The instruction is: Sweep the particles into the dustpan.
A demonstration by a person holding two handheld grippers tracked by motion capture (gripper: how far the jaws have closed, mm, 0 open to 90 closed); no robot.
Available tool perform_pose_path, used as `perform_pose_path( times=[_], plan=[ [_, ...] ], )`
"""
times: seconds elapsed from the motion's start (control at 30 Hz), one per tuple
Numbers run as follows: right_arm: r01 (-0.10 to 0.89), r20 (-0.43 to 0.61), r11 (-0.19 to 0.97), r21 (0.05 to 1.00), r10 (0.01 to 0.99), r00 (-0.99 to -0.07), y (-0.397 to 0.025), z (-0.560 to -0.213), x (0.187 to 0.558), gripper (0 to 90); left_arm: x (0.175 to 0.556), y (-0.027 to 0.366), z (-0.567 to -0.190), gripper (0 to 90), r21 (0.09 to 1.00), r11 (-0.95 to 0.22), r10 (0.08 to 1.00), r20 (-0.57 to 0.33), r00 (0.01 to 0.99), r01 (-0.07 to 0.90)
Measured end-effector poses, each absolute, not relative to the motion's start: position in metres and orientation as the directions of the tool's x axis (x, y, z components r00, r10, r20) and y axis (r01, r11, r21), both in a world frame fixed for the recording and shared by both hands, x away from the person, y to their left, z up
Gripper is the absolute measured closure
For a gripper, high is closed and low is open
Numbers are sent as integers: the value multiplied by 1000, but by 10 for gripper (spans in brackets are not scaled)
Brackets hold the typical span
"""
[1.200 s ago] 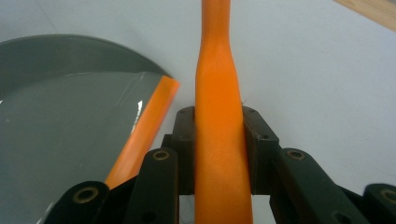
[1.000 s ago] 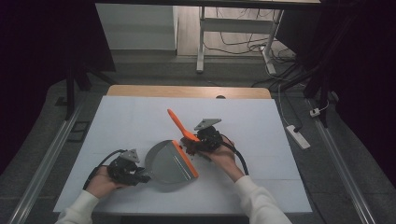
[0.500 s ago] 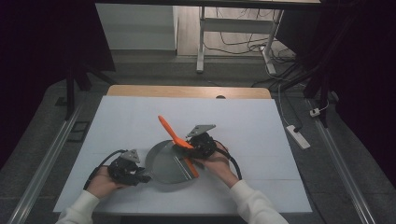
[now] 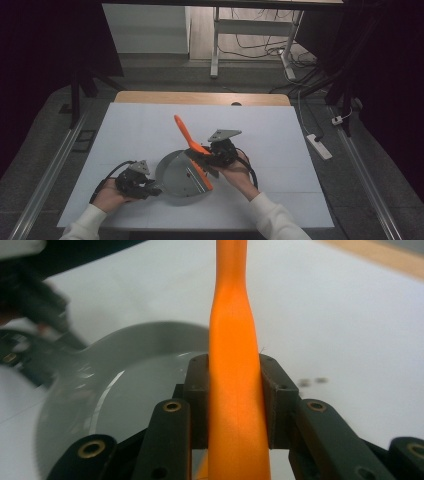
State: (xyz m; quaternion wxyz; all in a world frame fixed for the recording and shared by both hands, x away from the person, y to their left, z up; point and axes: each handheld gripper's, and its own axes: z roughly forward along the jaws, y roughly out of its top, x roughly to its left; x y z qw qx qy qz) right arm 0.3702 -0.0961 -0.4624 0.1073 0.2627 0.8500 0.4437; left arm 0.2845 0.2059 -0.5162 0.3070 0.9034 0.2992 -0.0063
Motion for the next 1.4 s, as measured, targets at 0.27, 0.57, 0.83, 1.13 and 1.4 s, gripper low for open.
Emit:
perform_pose_path(
  times=[0.27,0.57,0.83,1.13,1.4],
  plan=[
    [382,10,478,791,614,-789,-110,-470,383,701,284,206,-516,617,551,-632,538,-194,820,545],
    [399,-53,533,746,645,-762,-109,-485,393,701,283,205,-516,618,550,-634,538,-191,821,543],
    [395,-41,559,729,612,-790,-96,-487,391,701,283,205,-516,617,547,-638,536,-189,823,542],
    [371,-32,578,727,568,-822,-80,-489,374,699,283,205,-516,617,546,-639,537,-187,823,541],
    [360,66,558,748,476,-877,-66,-483,355,701,282,204,-516,618,546,-639,538,-185,822,541]
  ],
)
